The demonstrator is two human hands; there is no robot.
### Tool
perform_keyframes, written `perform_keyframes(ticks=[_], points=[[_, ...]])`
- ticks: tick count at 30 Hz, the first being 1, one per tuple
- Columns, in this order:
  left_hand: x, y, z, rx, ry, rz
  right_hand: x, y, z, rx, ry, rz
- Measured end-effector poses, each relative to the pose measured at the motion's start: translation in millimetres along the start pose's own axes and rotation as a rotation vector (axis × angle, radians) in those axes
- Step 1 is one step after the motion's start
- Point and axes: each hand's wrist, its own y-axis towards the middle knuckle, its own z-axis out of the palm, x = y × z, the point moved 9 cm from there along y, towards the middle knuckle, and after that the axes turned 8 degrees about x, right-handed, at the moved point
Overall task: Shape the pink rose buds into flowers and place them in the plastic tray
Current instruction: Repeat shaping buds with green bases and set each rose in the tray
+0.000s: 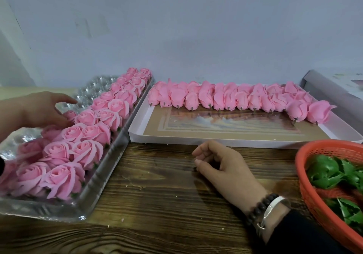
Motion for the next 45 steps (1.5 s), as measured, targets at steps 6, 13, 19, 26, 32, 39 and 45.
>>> perform_keyframes(ticks=[6,13,19,26,32,39,45], points=[[-48.5,-16.2,-33.2,-0.212,0.064,0.187,0.4,0.7,0.4,0.0,-0.022,0.0],[-155.5,-58.9,-4.0,-0.183,0.04,0.443,-0.2,1.0,-2.2,-0.017,0.027,-0.015],[-201.7,-78.9,69.9,-0.032,-0.037,0.549,-0.8,-1.1,-21.5,-0.219,0.129,-0.094],[-201.7,-124.4,134.7,-0.099,-0.692,0.512,-5.5,-4.5,-37.3,-0.363,0.213,-0.111],[-212.2,-136.1,181.4,0.122,-0.679,0.518,-4.9,-3.8,-36.0,-0.348,0.205,-0.107],[-210.8,-131.7,169.5,0.072,-0.754,0.546,-7.4,-3.9,-38.0,-0.377,0.195,-0.091],[-257.7,-116.7,108.0,-0.109,-0.654,0.741,-24.7,5.1,-33.4,-0.301,0.11,0.026]])
